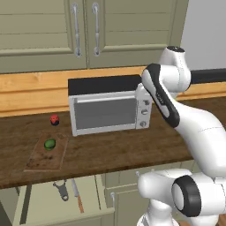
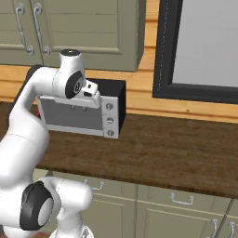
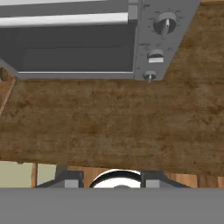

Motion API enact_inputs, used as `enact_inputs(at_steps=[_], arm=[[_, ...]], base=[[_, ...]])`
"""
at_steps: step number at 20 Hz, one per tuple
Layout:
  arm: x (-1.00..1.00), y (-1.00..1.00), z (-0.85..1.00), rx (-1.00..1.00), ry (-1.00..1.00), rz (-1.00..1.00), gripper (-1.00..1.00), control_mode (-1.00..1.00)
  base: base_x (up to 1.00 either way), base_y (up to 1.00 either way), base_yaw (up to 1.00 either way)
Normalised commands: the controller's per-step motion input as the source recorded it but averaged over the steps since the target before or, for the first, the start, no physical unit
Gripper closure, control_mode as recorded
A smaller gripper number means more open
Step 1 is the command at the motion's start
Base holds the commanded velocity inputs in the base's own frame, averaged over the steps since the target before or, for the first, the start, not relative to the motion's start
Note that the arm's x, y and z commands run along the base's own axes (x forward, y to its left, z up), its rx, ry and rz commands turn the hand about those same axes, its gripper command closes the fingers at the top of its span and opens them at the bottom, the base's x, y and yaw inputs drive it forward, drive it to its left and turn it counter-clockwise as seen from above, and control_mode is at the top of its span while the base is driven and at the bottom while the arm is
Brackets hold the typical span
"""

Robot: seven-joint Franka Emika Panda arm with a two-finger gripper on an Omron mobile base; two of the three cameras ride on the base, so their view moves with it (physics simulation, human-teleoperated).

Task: Place the appropriate cutting tool for cutting the avocado skin on the cutting board.

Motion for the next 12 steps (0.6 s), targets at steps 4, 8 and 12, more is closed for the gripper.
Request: enact_inputs(at_steps=[4,8,12], arm=[[-0.51,0.10,-0.03,0.00,0.00,0.00,-1.00,-1.00],[-1.00,0.80,-0.52,0.00,0.01,0.00,-1.00,-1.00],[-0.95,1.00,-0.64,-0.01,0.13,-0.01,-1.00,-1.00]], base=[[0.00,0.00,0.00],[0.00,0.00,0.00],[0.00,0.00,0.00]])
